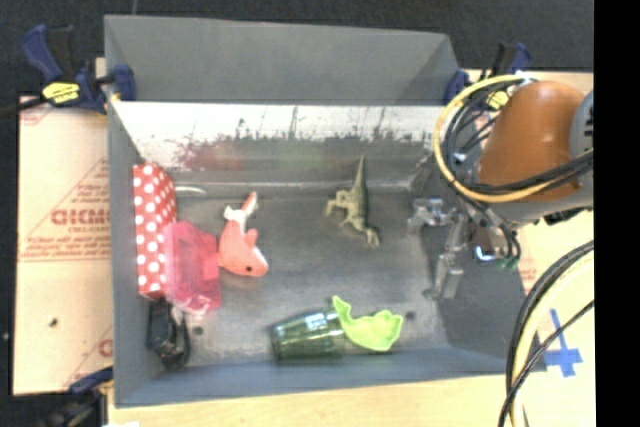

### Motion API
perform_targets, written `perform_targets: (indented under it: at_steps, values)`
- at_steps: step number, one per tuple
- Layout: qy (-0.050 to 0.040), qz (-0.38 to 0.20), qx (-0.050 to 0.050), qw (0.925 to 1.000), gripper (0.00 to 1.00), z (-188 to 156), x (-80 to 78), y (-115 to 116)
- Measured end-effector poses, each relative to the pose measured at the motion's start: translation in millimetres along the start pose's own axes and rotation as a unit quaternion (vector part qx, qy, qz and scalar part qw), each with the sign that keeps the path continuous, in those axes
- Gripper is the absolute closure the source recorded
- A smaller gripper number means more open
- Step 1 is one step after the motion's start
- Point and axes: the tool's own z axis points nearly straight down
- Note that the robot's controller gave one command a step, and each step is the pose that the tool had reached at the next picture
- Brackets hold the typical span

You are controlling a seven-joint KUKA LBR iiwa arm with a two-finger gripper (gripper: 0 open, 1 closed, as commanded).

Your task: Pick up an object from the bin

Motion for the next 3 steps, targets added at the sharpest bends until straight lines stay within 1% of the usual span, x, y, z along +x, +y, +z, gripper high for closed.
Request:
perform_targets:
  at_steps: [1, 2, 3]
  values:
    - [-0.0038, -0.003, 0.001, 1.0000, 0.00, -4.8, -1.8, 0.5]
    - [-0.0025, -0.168, 0.000, 0.9857, 0.00, 73.5, 46.4, 66.7]
    - [-0.0046, -0.435, 0.003, 0.9006, 0.00, -0.1, 44.3, 100.5]
